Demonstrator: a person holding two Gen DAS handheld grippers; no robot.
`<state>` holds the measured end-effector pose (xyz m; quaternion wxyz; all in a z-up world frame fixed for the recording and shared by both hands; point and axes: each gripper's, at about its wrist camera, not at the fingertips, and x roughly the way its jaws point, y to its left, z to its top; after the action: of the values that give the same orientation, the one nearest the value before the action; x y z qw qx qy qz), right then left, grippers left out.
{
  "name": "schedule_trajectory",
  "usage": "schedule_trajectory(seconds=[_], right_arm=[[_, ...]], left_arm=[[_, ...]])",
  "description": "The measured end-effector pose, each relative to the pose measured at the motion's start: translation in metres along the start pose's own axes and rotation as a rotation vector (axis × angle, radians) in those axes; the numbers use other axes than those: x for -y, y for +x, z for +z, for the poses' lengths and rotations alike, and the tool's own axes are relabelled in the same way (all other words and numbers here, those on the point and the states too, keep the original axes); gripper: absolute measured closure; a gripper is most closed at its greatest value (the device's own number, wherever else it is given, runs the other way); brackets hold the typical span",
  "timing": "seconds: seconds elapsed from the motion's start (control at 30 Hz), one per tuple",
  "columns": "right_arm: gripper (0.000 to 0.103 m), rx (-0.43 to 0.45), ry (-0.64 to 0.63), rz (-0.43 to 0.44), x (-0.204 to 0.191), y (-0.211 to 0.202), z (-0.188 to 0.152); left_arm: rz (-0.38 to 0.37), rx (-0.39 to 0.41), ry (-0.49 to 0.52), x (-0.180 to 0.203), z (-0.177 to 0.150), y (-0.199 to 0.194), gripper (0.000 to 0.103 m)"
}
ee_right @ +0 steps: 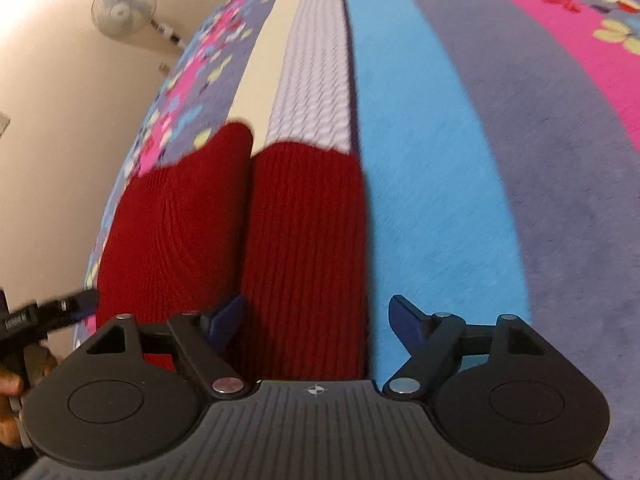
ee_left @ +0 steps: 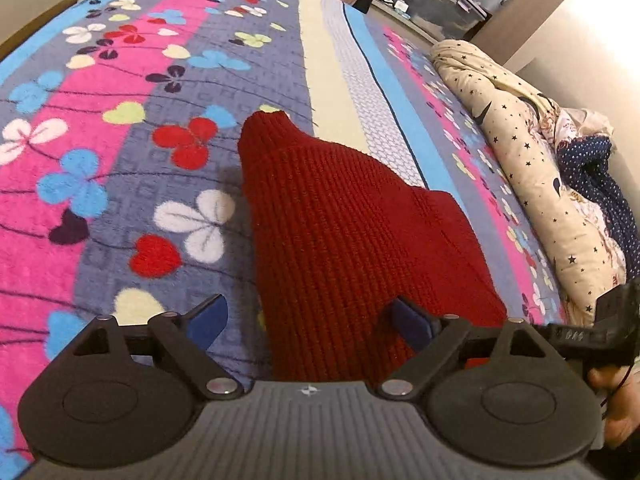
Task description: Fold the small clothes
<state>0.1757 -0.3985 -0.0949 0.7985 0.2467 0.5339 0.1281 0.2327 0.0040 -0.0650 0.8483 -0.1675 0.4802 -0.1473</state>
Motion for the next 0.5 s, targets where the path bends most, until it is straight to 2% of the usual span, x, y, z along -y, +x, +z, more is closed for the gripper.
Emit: schedule_trajectory(seconds=[0.07, 0.23, 0.4, 0.5], right_arm=[[0.017, -0.006, 0.004, -0.004, -0.001, 0.004, -0.002], [0.014, -0.013, 0.033, 0.017, 0.002, 0.010, 0.000], [0.013, -0.009, 0.026, 0.017, 0.002, 0.011, 0.001], [0.017, -0.003, 0.016, 0.011, -0.001, 0.013, 0.002]], left_arm=[[-0.006, -0.003, -0.014, -0.001, 0.001, 0.002, 0.010], [-0.007, -0.004, -0.009, -0.002, 0.000, 0.007, 0.010], [-0.017, -0.011, -0.013, -0.004, 0.002, 0.011, 0.010], [-0.021, -0.013, -0.014, -0.002, 0.003, 0.013, 0.010]])
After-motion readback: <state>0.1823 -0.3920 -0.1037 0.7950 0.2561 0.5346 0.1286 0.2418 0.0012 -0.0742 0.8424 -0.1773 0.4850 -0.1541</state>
